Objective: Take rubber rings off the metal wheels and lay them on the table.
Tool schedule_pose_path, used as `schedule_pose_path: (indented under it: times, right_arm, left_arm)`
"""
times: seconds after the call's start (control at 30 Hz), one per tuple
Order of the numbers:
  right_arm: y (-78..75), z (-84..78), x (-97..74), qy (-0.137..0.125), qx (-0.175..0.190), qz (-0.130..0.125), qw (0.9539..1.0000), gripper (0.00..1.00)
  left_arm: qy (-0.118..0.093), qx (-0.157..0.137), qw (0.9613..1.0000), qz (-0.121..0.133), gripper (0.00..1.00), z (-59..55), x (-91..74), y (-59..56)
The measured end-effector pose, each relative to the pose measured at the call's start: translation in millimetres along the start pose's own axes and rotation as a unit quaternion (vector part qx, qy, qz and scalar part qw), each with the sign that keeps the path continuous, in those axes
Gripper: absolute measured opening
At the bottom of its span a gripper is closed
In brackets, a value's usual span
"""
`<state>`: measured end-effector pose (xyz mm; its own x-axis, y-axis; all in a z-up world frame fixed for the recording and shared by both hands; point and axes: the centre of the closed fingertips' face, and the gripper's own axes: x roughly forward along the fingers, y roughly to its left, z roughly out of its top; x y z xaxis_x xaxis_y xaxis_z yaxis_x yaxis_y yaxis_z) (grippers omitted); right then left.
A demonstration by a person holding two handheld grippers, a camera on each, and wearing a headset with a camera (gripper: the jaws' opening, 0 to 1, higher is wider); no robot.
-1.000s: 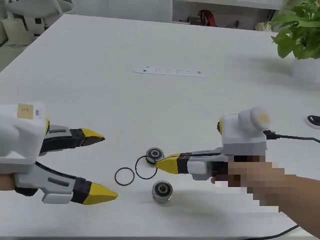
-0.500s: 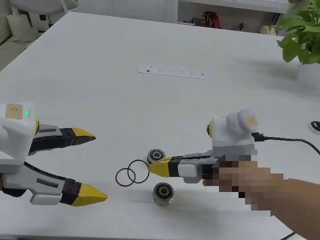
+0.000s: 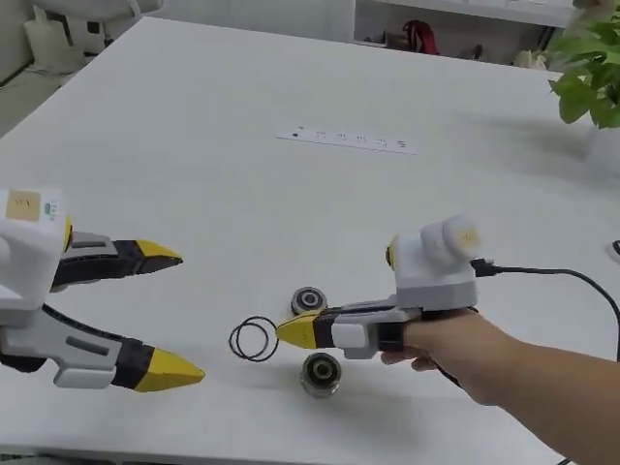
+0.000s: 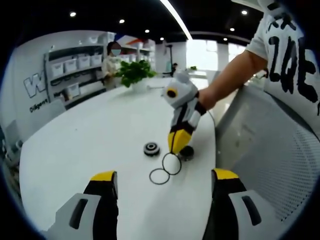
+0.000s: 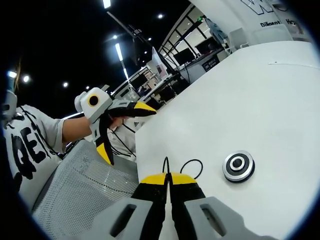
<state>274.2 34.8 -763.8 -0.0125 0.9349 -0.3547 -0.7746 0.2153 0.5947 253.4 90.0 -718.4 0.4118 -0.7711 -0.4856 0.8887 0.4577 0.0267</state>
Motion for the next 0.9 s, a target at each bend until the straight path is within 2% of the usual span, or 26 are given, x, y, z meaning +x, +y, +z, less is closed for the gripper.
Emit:
schedule_pose_path:
  times: [0.33, 0.9]
  right_arm:
    - [-5.1, -7.7, 8.3, 0.019, 0.000, -0.003, 0.9998, 0.00]
    - [-15.5, -19.9, 14.7, 0.039, 0.002, -0.019, 0.9991, 0.00]
  left_arm:
    - [-0.001, -0.004, 1.0000, 0.005, 0.77, -1.9, -2.5, 3.6]
    - [0.003, -0.008, 1.0000, 0.005, 0.77, -4.9, -2.7, 1.5]
